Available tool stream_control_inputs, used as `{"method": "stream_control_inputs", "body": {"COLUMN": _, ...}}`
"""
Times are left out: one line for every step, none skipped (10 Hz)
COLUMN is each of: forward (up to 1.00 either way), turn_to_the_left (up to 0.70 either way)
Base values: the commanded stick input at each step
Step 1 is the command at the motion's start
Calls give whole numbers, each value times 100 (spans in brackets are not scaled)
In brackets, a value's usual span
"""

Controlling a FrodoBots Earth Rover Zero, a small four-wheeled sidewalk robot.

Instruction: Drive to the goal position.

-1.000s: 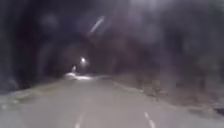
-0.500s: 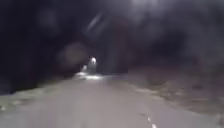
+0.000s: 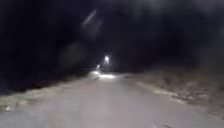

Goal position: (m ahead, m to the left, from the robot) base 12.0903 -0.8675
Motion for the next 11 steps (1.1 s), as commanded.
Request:
{"method": "stream_control_inputs", "body": {"forward": 85, "turn_to_the_left": 15}}
{"method": "stream_control_inputs", "body": {"forward": 85, "turn_to_the_left": 20}}
{"method": "stream_control_inputs", "body": {"forward": 85, "turn_to_the_left": 0}}
{"method": "stream_control_inputs", "body": {"forward": 85, "turn_to_the_left": 0}}
{"method": "stream_control_inputs", "body": {"forward": 85, "turn_to_the_left": 0}}
{"method": "stream_control_inputs", "body": {"forward": 85, "turn_to_the_left": 0}}
{"method": "stream_control_inputs", "body": {"forward": 85, "turn_to_the_left": 0}}
{"method": "stream_control_inputs", "body": {"forward": 85, "turn_to_the_left": 0}}
{"method": "stream_control_inputs", "body": {"forward": 85, "turn_to_the_left": 0}}
{"method": "stream_control_inputs", "body": {"forward": 85, "turn_to_the_left": 0}}
{"method": "stream_control_inputs", "body": {"forward": 85, "turn_to_the_left": 0}}
